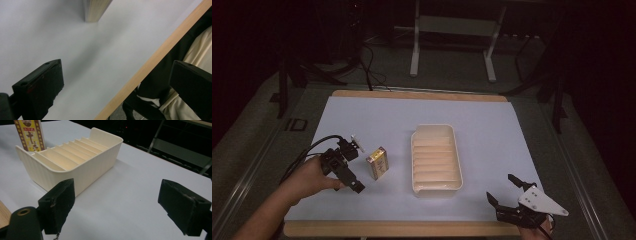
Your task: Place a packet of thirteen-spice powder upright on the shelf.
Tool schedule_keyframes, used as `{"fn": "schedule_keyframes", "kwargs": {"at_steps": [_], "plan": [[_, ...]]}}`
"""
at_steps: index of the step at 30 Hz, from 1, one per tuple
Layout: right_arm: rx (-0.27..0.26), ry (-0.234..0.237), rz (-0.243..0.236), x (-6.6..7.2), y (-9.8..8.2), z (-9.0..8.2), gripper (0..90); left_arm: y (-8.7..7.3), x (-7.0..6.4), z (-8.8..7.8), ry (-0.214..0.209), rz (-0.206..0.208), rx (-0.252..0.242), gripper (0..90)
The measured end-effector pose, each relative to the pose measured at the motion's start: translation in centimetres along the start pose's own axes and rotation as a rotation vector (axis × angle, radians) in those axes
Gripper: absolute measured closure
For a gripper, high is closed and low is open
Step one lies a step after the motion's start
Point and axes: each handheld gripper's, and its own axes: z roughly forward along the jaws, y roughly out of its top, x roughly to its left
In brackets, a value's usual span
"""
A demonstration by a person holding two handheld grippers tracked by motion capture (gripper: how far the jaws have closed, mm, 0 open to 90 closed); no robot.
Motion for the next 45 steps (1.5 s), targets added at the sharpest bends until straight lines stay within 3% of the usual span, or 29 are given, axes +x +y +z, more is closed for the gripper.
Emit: {"fn": "schedule_keyframes", "kwargs": {"at_steps": [10,13,26,30,33,35,40,45], "plan": [[0.002,0.005,-0.002,0.0,0.0,0.0,14.1,2.3,0.2,-0.5,0.015,0.022,0.006,0.7],[0.004,0.007,0.0,0.0,0.0,0.0,14.1,3.8,0.8,-0.8,0.003,0.02,-0.009,4.1],[0.004,0.011,0.0,0.0,-0.1,0.0,14.1,6.8,1.3,-0.3,0.023,0.048,0.011,5.3],[0.005,0.012,0.0,0.0,-0.1,0.0,14.1,7.6,1.4,0.0,0.044,0.058,0.012,11.5],[0.005,0.016,0.001,0.0,-0.1,0.0,14.1,8.1,1.4,0.3,0.037,0.065,0.014,15.1],[0.005,0.017,0.001,0.0,-0.1,0.0,14.1,8.4,1.4,0.5,0.049,0.062,0.015,22.3],[0.005,0.017,0.003,-0.1,-0.1,0.0,14.1,8.9,1.5,1.1,0.065,0.053,0.041,30.4],[0.006,0.021,0.001,0.0,-0.1,0.0,14.1,9.0,1.5,1.6,0.075,0.051,0.055,34.4]]}}
